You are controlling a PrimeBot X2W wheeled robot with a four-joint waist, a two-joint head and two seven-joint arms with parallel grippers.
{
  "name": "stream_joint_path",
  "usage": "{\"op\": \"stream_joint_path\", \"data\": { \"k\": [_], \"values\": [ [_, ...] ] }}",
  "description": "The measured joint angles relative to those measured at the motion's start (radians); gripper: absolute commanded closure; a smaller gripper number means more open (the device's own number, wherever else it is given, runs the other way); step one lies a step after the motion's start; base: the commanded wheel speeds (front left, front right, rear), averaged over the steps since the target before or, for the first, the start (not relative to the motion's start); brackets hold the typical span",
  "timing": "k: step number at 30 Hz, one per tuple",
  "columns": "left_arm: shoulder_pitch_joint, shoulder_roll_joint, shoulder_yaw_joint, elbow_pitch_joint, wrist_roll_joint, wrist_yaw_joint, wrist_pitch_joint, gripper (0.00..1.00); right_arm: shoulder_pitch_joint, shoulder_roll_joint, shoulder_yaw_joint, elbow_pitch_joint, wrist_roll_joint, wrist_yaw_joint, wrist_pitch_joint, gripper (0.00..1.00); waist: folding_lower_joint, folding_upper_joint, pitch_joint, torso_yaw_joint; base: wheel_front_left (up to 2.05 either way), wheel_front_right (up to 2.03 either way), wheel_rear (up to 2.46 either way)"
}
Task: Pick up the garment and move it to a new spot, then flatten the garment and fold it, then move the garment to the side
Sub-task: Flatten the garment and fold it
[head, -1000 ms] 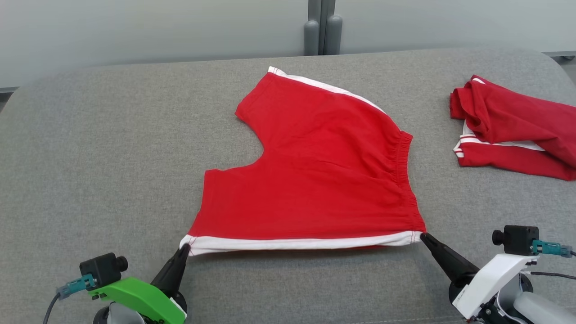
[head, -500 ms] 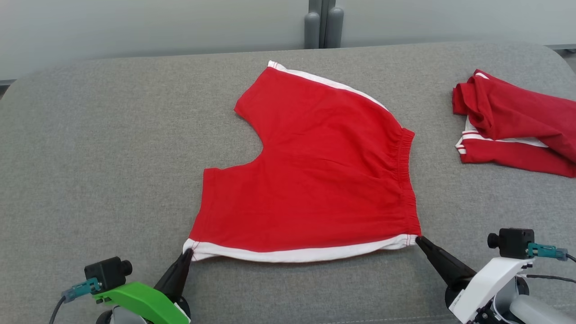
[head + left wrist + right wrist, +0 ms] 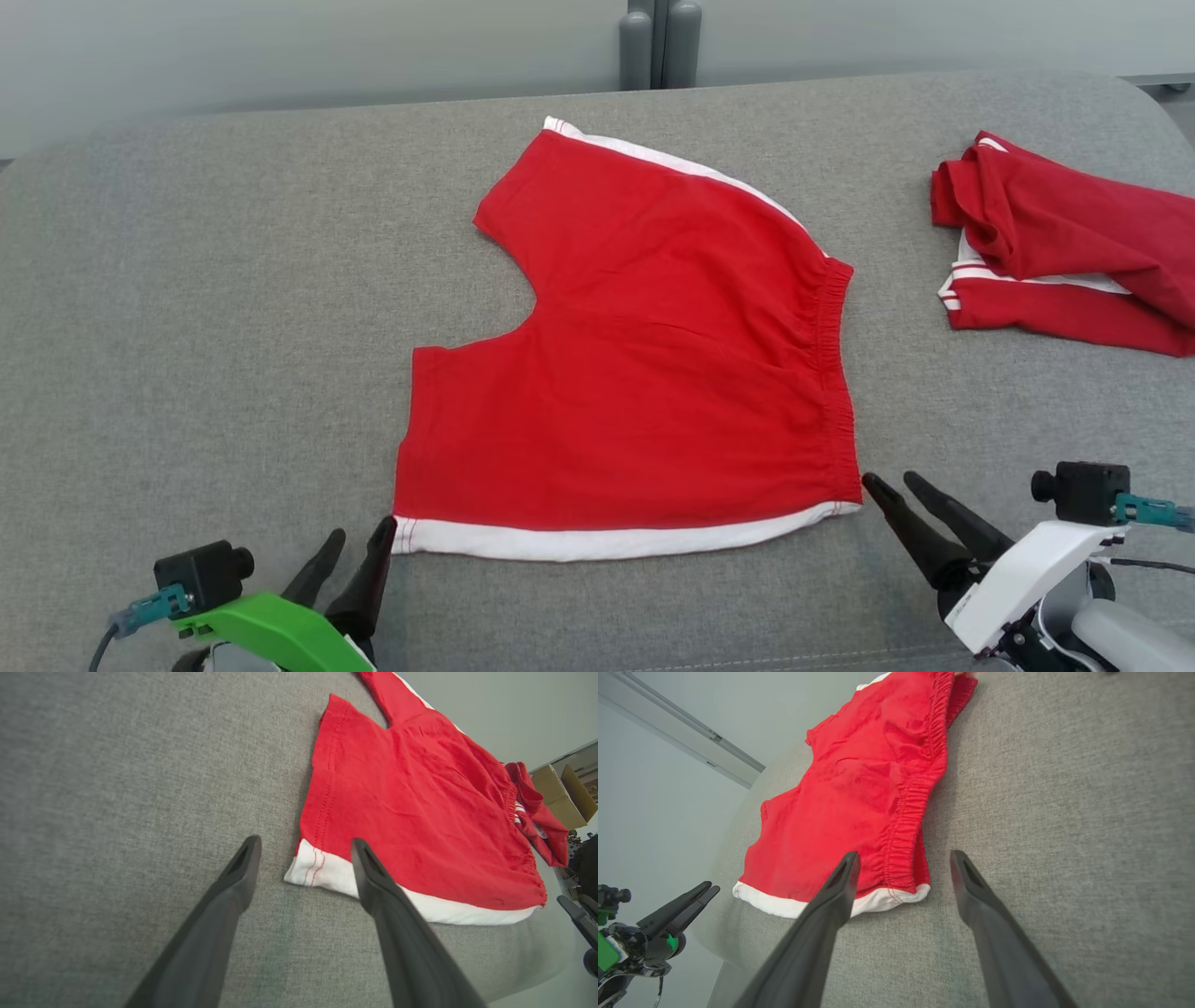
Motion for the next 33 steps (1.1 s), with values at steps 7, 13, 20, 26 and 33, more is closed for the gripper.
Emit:
{"op": "stream_joint_path", "data": {
  "k": [7,13,20,26,33],
  "values": [
    [-0.02,0.005,0.02,-0.068,0.031,0.005,-0.049,0.0,-0.023,0.019,-0.153,-0.067,-0.01,0.0,-0.002,0.0,0.0,0.0,-0.006,-0.004,0.0,0.0,0.0],
    [-0.054,0.005,0.045,-0.139,0.055,0.013,-0.096,0.0,-0.042,0.032,-0.285,-0.098,-0.077,0.0,-0.003,0.0,0.0001,0.0,-0.012,-0.01,0.0,0.0,0.0],
    [-0.082,0.033,0.084,-0.191,0.113,0.059,-0.14,0.0,-0.068,0.04,-0.445,-0.158,-0.22,-0.035,-0.005,0.0,0.0,0.0,-0.028,-0.012,0.0,0.0,0.0],
    [-0.089,0.055,0.105,-0.233,0.164,0.085,-0.155,0.0,-0.083,0.052,-0.527,-0.223,-0.318,-0.082,-0.007,0.0,0.0,0.0,-0.042,-0.014,0.0,0.0,0.0],
    [-0.105,0.093,0.11,-0.252,0.264,0.12,-0.172,0.0,-0.061,0.077,-0.56,-0.27,-0.434,-0.138,-0.01,0.0,0.0,0.0,-0.05,-0.012,0.0,0.0,0.0]
  ]
}}
